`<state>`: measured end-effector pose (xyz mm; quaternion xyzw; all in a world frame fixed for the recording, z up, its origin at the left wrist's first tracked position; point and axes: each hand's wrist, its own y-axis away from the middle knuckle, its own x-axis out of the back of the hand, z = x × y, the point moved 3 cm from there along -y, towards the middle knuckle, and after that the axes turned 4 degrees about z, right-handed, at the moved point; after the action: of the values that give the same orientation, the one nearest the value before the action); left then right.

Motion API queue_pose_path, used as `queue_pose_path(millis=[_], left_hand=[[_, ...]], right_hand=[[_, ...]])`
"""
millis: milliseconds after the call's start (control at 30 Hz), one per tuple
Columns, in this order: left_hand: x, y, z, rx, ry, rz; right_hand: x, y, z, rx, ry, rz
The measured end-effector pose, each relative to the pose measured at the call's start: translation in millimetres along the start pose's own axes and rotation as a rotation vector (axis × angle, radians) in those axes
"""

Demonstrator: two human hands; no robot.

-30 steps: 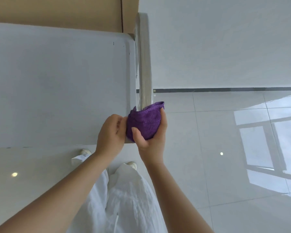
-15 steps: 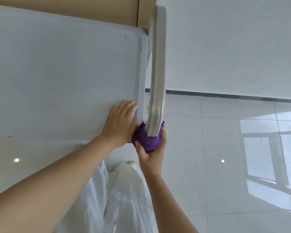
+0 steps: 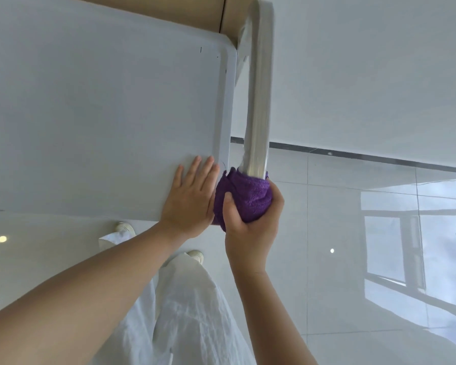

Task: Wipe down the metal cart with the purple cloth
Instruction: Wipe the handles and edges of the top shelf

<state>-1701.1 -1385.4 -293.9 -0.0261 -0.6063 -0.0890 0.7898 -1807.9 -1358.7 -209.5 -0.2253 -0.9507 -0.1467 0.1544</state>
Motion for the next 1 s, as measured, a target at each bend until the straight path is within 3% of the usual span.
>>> queue_pose_path(millis=[367, 633, 1000], left_hand=[[-10.2, -10.1, 1.9, 0.007, -0.020, 0.032], [-3.7, -11.1, 6.6, 0.065, 0.068, 0.070], [-4.3, -12.4, 8.3, 0.054, 0.053, 0.102]], right_hand=[[-2.3, -25.6, -35.9, -0.034, 0.130, 0.002], [-14.5, -70.7, -80.4, -0.022, 0.388, -0.227], [-43.4, -123.2, -119.4, -0.062, 0.495, -0.354]])
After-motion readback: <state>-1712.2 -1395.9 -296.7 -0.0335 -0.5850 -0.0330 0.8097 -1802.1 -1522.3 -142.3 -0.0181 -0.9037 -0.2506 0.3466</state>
